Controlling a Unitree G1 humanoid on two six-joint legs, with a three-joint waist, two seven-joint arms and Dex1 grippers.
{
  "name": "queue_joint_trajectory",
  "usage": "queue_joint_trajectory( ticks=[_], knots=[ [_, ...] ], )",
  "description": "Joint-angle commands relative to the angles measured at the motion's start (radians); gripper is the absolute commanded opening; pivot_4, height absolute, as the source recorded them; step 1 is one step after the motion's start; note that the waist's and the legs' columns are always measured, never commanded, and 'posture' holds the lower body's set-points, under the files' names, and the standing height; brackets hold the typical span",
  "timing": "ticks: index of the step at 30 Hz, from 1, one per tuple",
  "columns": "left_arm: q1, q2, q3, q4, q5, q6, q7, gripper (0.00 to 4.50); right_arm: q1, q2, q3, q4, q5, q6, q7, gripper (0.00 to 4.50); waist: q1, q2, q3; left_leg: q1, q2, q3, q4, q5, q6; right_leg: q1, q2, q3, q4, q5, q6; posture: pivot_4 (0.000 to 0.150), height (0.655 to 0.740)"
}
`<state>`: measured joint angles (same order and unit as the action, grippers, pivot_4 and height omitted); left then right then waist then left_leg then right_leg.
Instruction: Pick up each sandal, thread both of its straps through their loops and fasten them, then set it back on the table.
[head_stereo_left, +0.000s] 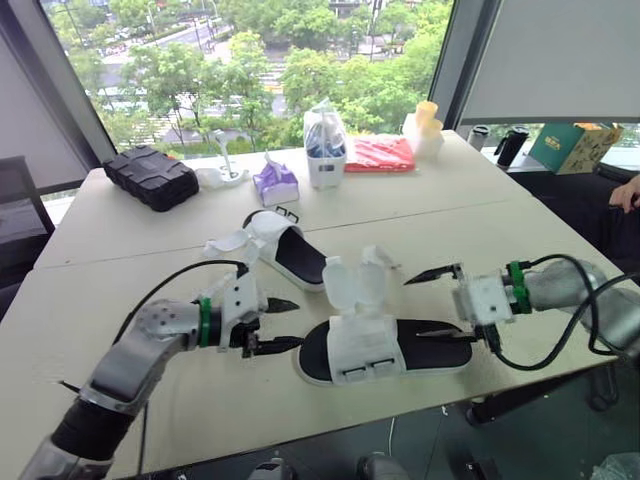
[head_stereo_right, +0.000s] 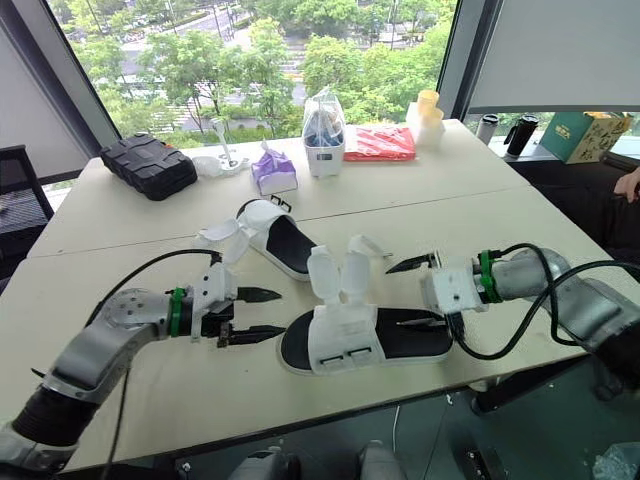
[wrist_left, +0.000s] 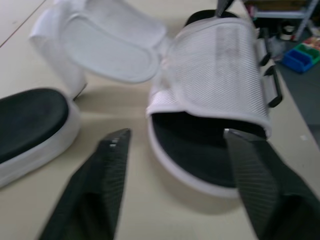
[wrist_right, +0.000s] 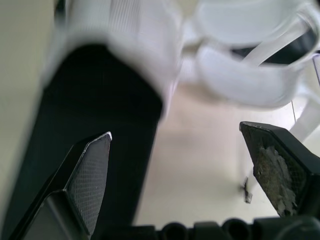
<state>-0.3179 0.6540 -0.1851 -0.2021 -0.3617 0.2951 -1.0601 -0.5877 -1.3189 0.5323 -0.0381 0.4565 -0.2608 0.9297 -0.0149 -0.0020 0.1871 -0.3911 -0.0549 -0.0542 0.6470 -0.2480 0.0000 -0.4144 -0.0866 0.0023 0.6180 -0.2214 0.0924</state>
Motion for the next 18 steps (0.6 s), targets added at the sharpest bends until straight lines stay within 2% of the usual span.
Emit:
queue_joint_trajectory(
  ticks=[1, 3, 4, 11, 18],
  knots=[
    [-0.022, -0.042, -0.022, 0.043, 0.019, -0.042, -0.013, 1.1, 0.082, 0.001, -0.176, -0.173, 0.145, 0.262, -0.073, 4.5, 0.006, 0.0, 0.0, 0.0, 0.0, 0.0, 0.001, 0.0, 0.0, 0.001, 0.0, -0.001, -0.001, 0.0, 0.0, 0.15, 0.74],
    [-0.031, -0.05, -0.048, 0.061, 0.035, -0.046, -0.039, 0.1, 0.134, 0.021, -0.235, -0.233, 0.155, 0.361, -0.096, 4.5, 0.011, -0.001, 0.0, 0.0, 0.0, 0.0, 0.002, 0.0, 0.0, 0.002, 0.0, -0.001, -0.002, 0.0, 0.0, 0.15, 0.74],
    [-0.031, -0.05, -0.058, 0.07, 0.043, -0.051, -0.05, 0.02, 0.153, 0.034, -0.26, -0.253, 0.152, 0.395, -0.104, 4.5, 0.013, -0.001, 0.0, -0.001, 0.0, 0.0, 0.002, 0.0, 0.0, 0.002, 0.0, -0.001, -0.003, 0.0, 0.0, 0.15, 0.74],
    [-0.05, -0.095, -0.104, 0.139, 0.087, -0.072, -0.076, 0.02, 0.192, 0.168, -0.377, -0.302, 0.126, 0.588, -0.142, 4.5, 0.028, -0.001, 0.0, -0.002, 0.0, 0.001, 0.003, 0.0, 0.0, 0.001, -0.001, -0.001, -0.005, 0.0, 0.0, 0.15, 0.74],
    [-0.068, -0.136, -0.124, 0.138, 0.095, -0.059, -0.083, 0.02, 0.223, 0.24, -0.423, -0.312, 0.083, 0.71, -0.132, 4.5, 0.029, -0.001, 0.0, -0.003, 0.0, 0.001, 0.003, 0.0, 0.0, 0.001, -0.001, -0.003, -0.005, 0.0, 0.0, 0.15, 0.74]
  ],
)
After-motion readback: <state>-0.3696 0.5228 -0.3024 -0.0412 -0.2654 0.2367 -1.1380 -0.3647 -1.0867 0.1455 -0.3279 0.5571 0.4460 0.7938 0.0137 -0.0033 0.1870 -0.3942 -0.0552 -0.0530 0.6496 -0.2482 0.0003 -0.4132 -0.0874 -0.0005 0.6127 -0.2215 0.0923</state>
